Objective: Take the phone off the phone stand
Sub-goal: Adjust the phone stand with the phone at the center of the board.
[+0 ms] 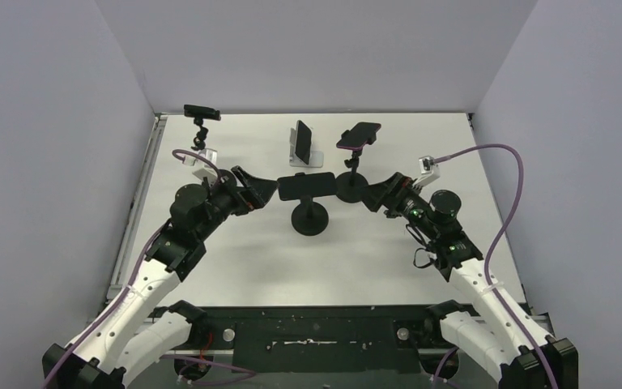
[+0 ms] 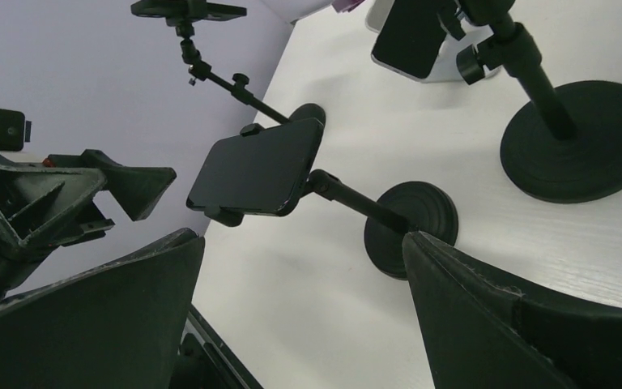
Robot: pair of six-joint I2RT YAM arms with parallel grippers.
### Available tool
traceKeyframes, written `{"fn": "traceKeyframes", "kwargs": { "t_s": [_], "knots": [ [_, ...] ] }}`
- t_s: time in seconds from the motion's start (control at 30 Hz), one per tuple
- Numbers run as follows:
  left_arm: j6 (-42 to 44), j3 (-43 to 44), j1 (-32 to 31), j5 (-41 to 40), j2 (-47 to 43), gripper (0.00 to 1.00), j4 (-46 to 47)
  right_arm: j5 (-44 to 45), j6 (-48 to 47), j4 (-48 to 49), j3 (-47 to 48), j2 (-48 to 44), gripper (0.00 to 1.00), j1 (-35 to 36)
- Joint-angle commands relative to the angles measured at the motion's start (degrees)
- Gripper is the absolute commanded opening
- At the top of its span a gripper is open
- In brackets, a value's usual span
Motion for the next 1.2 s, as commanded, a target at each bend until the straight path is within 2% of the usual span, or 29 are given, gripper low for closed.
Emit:
{"fn": "traceKeyframes", "kwargs": {
  "t_s": [0.0,0.1,0.27,0.63,0.9,1.17],
  "knots": [
    [-10.65,-1.9,1.88,7.62,1.42,0.97,9.41,-1.6,2.22,5.07,1.42,3.83,1.0,1.86],
    [-14.14,-3.34,3.04,11.71,3.67,0.94,13.13,-2.09,2.81,3.36,3.43,6.95,1.0,2.41],
    [-20.27,-5.5,5.47,17.94,6.6,0.88,19.18,-4.08,5.62,6.35,3.65,10.63,1.0,2.84],
    [-23.54,-6.13,6.3,21.48,10.47,0.78,24.43,-5.93,10.71,12.79,1.2,12.29,1.0,2.95],
    [-23.17,-4.81,6.13,23.55,15.36,0.64,25.6,-4.96,10.96,9.73,2.4,13.03,0.98,2.91],
    [-21.16,-4.1,6.21,24.47,16.4,0.42,25.07,-5.38,14.18,13.72,4.18,17.91,0.84,4.72]
  ]
}}
